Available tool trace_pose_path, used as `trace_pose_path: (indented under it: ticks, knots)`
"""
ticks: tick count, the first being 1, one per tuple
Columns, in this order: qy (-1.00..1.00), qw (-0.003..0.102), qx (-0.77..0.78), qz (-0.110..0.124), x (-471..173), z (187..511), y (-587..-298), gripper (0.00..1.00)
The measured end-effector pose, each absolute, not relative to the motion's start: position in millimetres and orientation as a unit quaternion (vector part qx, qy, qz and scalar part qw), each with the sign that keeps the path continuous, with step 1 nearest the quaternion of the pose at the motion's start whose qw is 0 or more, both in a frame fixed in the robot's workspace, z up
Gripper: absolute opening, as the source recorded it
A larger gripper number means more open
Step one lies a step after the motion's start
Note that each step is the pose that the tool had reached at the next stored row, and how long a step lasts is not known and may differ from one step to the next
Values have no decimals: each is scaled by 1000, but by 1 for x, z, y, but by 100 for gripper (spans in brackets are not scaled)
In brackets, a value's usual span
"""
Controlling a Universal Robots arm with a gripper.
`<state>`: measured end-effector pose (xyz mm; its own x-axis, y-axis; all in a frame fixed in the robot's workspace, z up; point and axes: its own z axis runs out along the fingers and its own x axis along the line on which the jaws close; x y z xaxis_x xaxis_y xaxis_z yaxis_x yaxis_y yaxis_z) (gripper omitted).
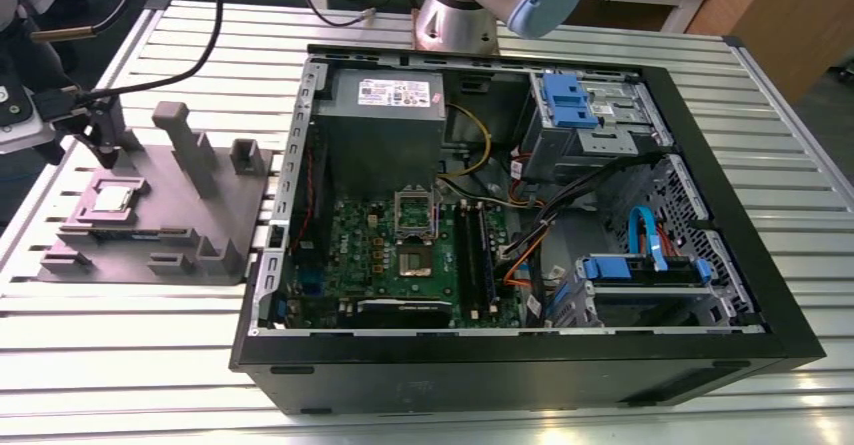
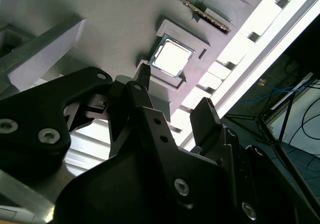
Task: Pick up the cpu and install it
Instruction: 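Pick up the cpu and move it towards the insertion slot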
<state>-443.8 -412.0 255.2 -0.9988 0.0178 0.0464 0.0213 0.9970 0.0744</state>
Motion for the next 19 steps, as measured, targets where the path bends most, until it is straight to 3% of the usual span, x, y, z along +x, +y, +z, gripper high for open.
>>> trace_pose_path:
  ticks: [19]
  knots:
    - [-999, 24, 10, -37, -440, 232, -412, 59]
